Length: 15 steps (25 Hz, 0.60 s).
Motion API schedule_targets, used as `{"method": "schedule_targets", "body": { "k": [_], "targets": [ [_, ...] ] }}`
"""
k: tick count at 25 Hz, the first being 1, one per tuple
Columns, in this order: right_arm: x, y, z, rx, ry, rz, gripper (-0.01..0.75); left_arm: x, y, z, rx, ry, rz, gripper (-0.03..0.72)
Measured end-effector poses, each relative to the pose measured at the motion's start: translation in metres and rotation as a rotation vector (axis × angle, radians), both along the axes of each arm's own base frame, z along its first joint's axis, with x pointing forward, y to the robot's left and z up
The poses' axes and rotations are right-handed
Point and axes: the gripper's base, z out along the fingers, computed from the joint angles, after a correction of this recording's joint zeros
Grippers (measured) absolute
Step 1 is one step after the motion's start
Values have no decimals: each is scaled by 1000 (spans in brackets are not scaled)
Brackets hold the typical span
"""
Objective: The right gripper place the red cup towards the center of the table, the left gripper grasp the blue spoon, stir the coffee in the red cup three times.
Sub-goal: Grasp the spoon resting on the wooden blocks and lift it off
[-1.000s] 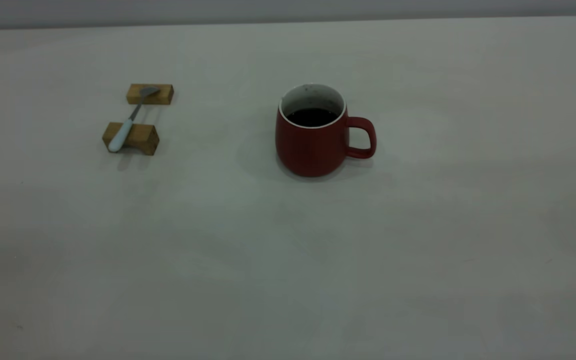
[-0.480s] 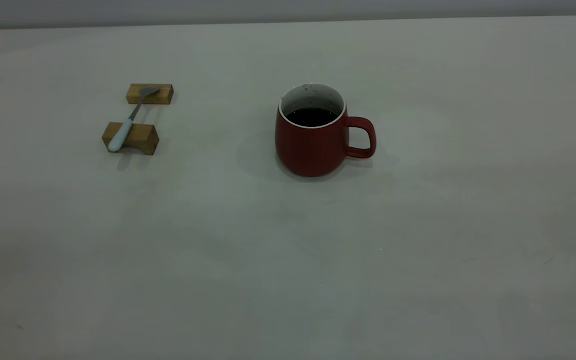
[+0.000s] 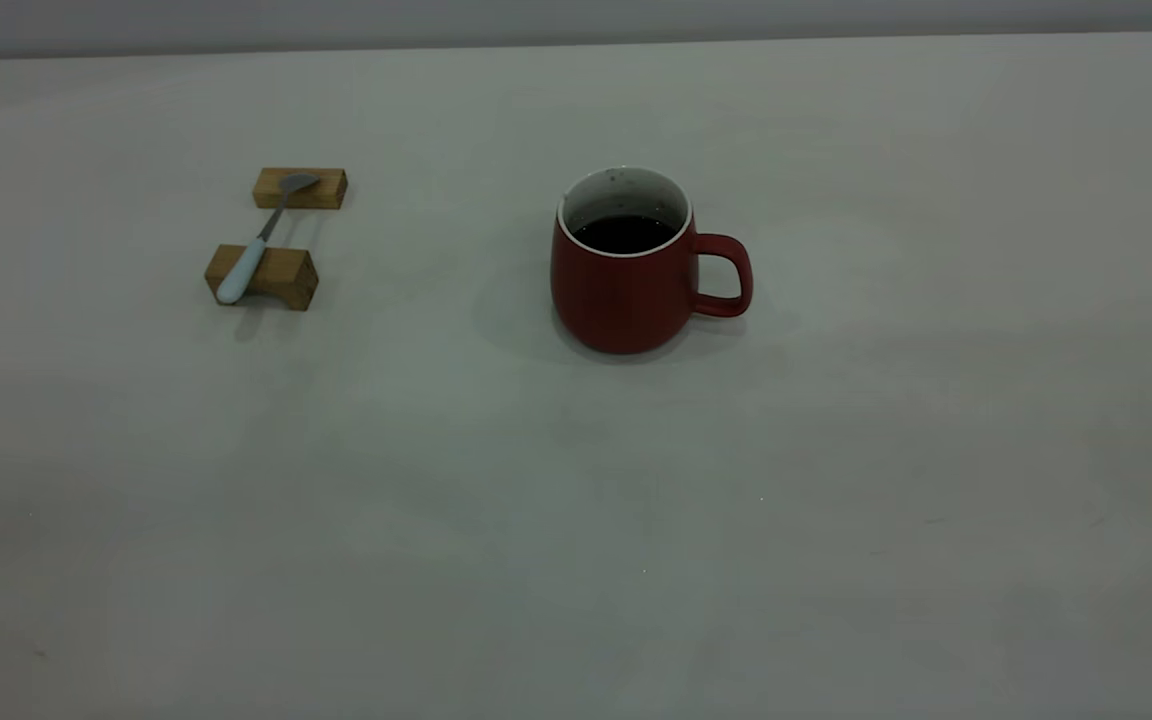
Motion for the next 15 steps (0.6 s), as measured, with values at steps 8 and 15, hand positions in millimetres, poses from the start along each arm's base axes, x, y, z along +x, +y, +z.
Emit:
{"method": "schedule_targets", "body": {
  "k": [8,15],
  "targets": [
    [0,0,0,0,0,0,591,29,1,26,-7,6,10,546],
    [0,0,0,0,0,0,591,142,2,50,-17,225,21,616]
  ]
}}
